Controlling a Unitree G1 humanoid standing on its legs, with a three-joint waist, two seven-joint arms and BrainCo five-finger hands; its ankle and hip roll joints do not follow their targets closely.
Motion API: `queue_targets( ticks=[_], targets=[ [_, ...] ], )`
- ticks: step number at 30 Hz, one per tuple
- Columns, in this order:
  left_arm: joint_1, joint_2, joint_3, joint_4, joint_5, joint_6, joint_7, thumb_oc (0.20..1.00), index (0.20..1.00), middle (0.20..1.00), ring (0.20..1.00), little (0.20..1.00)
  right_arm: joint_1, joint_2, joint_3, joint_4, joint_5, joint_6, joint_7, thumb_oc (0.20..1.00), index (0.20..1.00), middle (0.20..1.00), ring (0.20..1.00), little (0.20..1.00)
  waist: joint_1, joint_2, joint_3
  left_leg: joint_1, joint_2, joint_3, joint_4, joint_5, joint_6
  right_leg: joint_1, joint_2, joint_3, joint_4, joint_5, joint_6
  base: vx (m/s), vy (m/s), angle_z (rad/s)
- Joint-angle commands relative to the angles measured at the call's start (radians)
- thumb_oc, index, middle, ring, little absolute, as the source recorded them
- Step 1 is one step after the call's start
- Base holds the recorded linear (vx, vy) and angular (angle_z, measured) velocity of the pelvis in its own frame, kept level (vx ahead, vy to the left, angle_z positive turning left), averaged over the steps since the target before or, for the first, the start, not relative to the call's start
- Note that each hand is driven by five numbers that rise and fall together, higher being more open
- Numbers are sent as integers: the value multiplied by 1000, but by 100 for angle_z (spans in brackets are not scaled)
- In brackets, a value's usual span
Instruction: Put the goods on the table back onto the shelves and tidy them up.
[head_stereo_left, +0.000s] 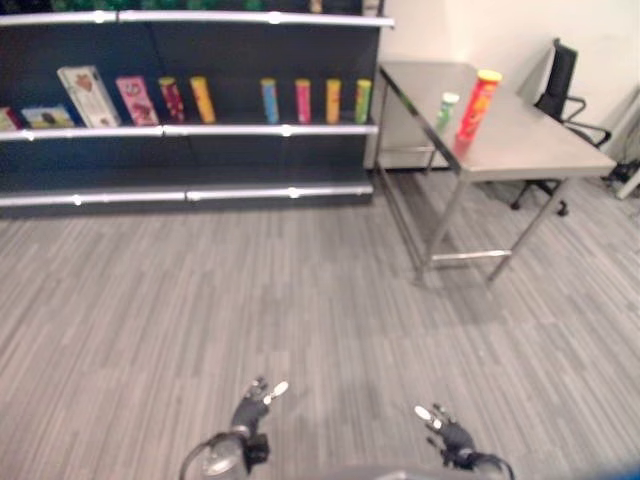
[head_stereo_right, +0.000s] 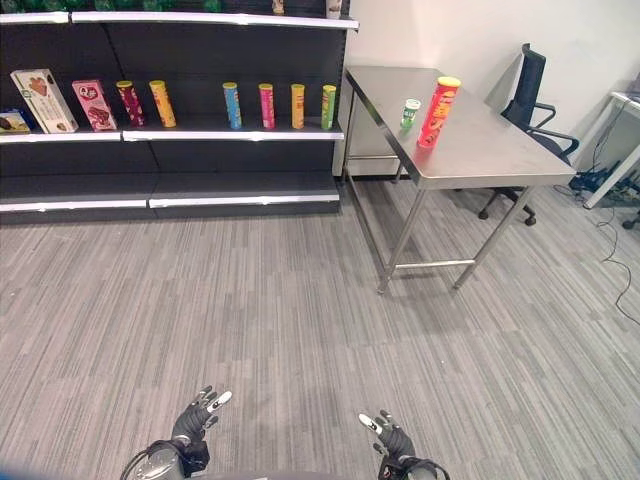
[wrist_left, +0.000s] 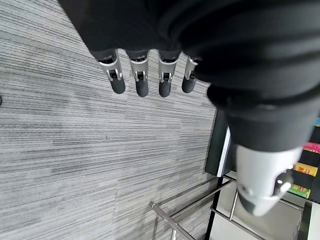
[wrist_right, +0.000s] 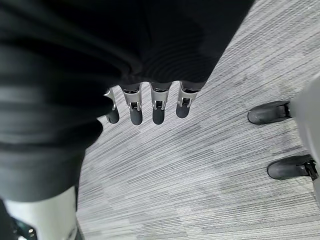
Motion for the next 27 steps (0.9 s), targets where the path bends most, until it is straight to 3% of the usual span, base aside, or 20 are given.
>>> queue_targets(
  ticks=[1,7,10,14,27],
  targets=[
    [-35,0,-24,-29,-3,-53,-8,1000,1000,1000,1000,1000,-31,-9,-19,2,20,-35,1,1000,1000,1000,1000,1000,1,15,-3,35,65,-2,-50,34,-98,-6,-49,-21,-17,71,35,-18,-6,-4],
    [-47,45,-106,15,48,-47,-7,1000,1000,1000,1000,1000,-31,-62,26,24,-31,-40,-31,1000,1000,1000,1000,1000,-15,21,6,35,67,3,-50,34,-98,-8,-48,-19,-17,71,32,-10,-4,-1],
    [-49,106,-146,28,72,-39,-26,1000,1000,1000,1000,1000,-14,-121,88,0,-85,-18,-32,1000,1000,1000,1000,1000,-26,24,28,32,70,5,-50,36,-96,-12,-47,-18,-17,73,34,-43,-14,-1],
    [-37,131,-160,44,92,-32,-36,1000,1000,1000,1000,1000,-3,-146,49,75,-75,-17,-46,1000,1000,1000,1000,1000,-28,24,32,31,72,6,-50,36,-94,-16,-44,-19,-17,69,33,-29,-23,-1],
    [-39,101,-162,89,86,-31,-41,1000,1000,1000,1000,1000,-57,-79,53,51,-54,-29,-37,1000,1000,1000,1000,1000,-23,40,28,25,77,0,-50,44,-92,-23,-34,-14,-17,63,33,-4,-5,0]
  ],
)
